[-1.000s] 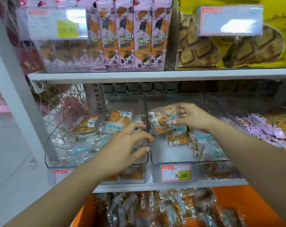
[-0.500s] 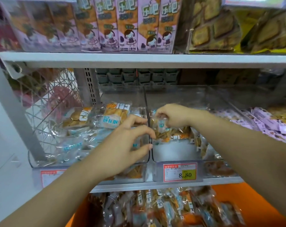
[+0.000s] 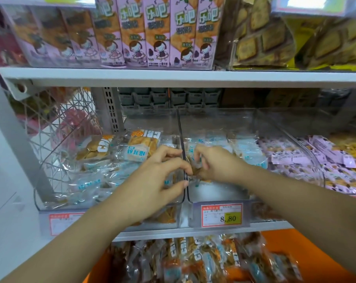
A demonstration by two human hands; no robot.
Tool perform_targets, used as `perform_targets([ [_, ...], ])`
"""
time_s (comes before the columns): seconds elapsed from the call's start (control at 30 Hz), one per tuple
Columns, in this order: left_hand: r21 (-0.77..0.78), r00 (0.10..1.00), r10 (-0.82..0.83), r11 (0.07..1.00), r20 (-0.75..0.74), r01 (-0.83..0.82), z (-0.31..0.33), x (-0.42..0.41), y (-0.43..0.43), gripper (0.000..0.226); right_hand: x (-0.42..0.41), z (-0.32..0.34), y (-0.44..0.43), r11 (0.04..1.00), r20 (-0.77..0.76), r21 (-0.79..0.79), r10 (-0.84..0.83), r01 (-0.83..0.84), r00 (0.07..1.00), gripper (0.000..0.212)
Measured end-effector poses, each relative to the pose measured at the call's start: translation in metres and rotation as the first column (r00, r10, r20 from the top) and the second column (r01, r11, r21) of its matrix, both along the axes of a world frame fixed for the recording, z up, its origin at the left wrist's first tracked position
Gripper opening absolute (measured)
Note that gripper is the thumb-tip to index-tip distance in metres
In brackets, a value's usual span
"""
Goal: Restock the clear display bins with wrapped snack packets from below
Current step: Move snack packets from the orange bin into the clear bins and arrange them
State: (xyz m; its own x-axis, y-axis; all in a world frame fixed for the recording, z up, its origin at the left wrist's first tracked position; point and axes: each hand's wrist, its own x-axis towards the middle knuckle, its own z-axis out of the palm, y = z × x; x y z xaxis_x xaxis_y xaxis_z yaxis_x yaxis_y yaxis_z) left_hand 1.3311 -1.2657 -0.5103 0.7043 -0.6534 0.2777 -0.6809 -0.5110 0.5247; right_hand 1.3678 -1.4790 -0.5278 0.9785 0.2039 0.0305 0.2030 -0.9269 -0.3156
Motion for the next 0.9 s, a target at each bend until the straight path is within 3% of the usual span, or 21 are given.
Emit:
perform_targets([
  [0.07, -0.014, 1.0, 0.002, 1.0, -0.018, -0.003, 0.001, -0.001, -0.001, 0.014, 0.003, -0.008, 0.002, 0.997, -0.074, -0.019, 0.068, -0.069, 0.995, 0.038],
  [0.23, -0.028, 1.0, 0.003, 1.0, -0.027, -0.003, 0.002, -0.001, -0.002, 0.013, 0.018, -0.009, 0.007, 0.955, 0.143, -0.293, -0.005, 0.047, 0.99, 0.06],
  [0.37, -0.059, 0.999, 0.0, 0.998, -0.045, -0.003, 0.001, 0.001, -0.002, 0.013, 0.028, -0.011, 0.01, 0.908, 0.196, -0.41, 0.002, 0.08, 0.981, 0.059],
  [0.53, -0.067, 0.999, -0.003, 0.998, -0.045, 0.0, -0.001, 0.0, -0.002, 0.012, 0.036, -0.015, 0.008, 0.909, 0.228, -0.408, 0.013, 0.083, 0.974, 0.058],
  [0.73, -0.049, 0.999, 0.006, 0.999, -0.038, -0.008, 0.0, -0.001, -0.001, 0.015, 0.023, -0.013, -0.009, 0.977, 0.136, -0.208, -0.02, 0.048, 0.991, 0.064],
  [0.9, -0.045, 0.999, 0.009, 0.999, -0.037, -0.011, 0.0, -0.002, -0.002, 0.016, 0.02, -0.018, -0.01, 0.895, 0.209, -0.443, 0.06, 0.039, 0.976, 0.076],
])
